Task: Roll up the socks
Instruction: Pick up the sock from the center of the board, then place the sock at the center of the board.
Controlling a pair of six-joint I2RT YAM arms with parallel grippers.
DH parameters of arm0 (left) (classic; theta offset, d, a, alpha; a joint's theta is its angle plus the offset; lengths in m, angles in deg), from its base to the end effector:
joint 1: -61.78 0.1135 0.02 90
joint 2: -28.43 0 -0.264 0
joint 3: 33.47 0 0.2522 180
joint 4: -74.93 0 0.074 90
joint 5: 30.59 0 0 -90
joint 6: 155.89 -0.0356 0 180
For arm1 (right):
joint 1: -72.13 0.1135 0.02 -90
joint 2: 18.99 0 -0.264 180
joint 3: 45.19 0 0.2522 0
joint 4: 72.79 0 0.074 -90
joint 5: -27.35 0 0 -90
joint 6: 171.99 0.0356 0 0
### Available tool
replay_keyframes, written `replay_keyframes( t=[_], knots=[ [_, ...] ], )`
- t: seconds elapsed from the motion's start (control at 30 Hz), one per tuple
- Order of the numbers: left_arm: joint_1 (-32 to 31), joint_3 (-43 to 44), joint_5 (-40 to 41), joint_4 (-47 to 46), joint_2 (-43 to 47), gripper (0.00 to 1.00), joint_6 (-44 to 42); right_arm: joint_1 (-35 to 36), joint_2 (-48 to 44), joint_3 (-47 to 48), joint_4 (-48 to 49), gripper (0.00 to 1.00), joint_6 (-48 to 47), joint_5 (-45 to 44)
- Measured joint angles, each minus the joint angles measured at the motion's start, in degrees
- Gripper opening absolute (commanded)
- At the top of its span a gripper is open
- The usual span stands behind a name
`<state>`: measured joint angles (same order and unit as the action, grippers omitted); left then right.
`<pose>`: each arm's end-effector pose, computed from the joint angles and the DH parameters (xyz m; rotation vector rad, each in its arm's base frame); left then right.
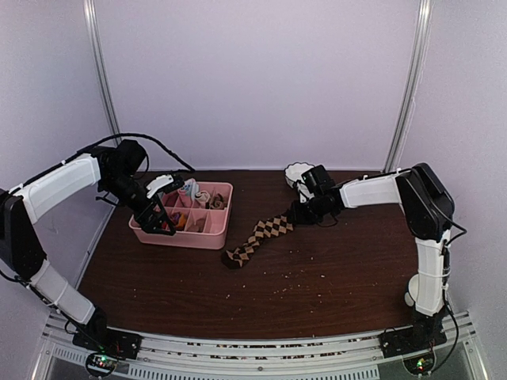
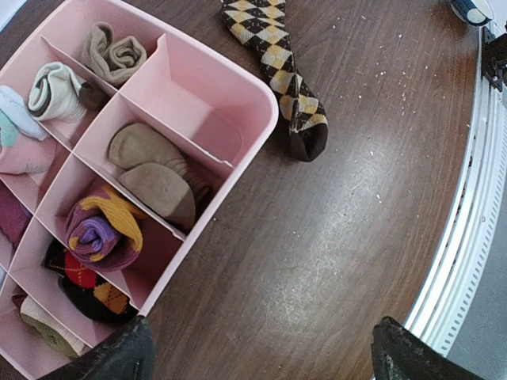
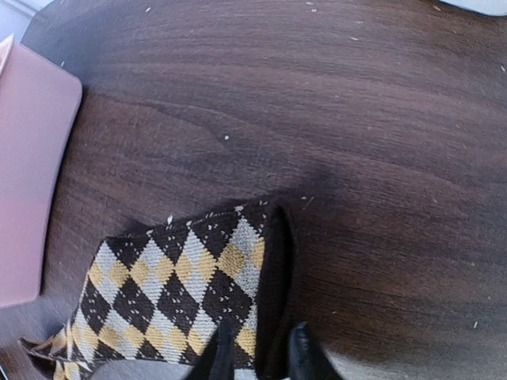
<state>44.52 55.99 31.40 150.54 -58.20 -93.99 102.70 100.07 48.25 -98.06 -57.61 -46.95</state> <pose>0.2697 -0.1013 0.2888 1.1478 2.4791 -0.6388 0.3773 0.2341 0.1512 -0.2636 2.5513 0.7332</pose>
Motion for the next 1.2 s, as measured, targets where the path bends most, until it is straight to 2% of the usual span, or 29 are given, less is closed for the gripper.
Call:
replay_keyframes(
  t=[0.07,0.1,0.4,0.53,0.77,0.97,1.1,1.2],
  knots=[
    [0.0,0.0,0.0,0.0,0.0,0.98,0.0,0.0,0.1,0.0,0.0,0.08,0.0,0.8],
    [0.0,0.0,0.2,0.0,0.0,0.98,0.0,0.0,0.2,0.0,0.1,0.00,0.1,1.1],
    [0.0,0.0,1.0,0.5,0.0,0.98,0.0,0.0,-0.5,1.8,-1.6,0.00,-0.9,2.3],
    [0.0,0.1,1.2,1.3,0.0,0.98,0.0,-0.4,-5.4,3.9,-8.2,0.00,-5.7,0.9],
    [0.0,1.3,1.3,1.6,0.0,0.98,0.0,-1.9,-16.0,17.7,-21.6,0.00,-17.9,-4.5],
    [0.0,3.2,1.4,2.8,-0.2,0.98,0.0,-1.9,-17.5,27.4,-30.3,0.00,-25.9,-10.8],
    [0.0,3.5,1.8,2.9,-0.2,0.98,0.1,-0.2,-17.6,29.4,-33.9,0.00,-30.3,-13.5],
    [0.0,3.5,2.2,3.0,-0.2,0.98,0.1,3.8,-17.9,26.0,-34.0,0.00,-32.7,-14.9]
  ],
)
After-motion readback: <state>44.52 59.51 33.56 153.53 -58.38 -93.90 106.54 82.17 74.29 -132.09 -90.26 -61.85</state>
